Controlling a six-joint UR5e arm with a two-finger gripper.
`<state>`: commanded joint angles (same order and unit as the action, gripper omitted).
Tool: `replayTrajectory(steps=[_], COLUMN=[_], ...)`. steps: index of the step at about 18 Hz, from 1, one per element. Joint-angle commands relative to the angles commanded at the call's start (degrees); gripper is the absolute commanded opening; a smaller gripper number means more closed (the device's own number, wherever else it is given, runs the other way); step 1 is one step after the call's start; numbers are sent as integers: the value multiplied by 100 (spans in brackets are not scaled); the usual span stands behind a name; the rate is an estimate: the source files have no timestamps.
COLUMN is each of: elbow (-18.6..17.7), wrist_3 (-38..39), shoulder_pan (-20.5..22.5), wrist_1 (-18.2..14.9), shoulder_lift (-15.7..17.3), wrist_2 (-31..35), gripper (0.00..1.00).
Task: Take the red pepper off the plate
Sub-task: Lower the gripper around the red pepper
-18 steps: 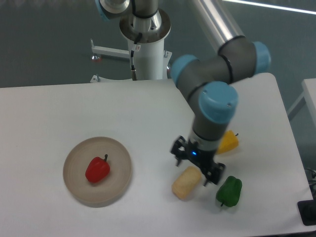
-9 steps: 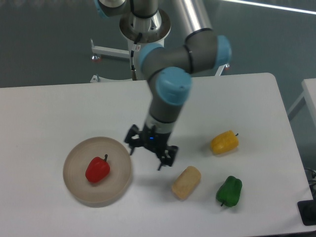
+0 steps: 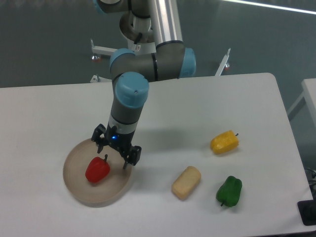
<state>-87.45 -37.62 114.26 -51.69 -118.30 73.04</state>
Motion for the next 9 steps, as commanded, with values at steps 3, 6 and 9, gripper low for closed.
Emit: replayTrajectory(steps=[3, 6, 9], elbow=[9, 0, -44], wrist_3=[-26, -35, -27], shoulder_pan=[-62, -158, -290], wrist_1=[62, 62, 62], shoulder_lift=[-97, -167, -167], wrist_2=[9, 0, 9], gripper=[100, 100, 100])
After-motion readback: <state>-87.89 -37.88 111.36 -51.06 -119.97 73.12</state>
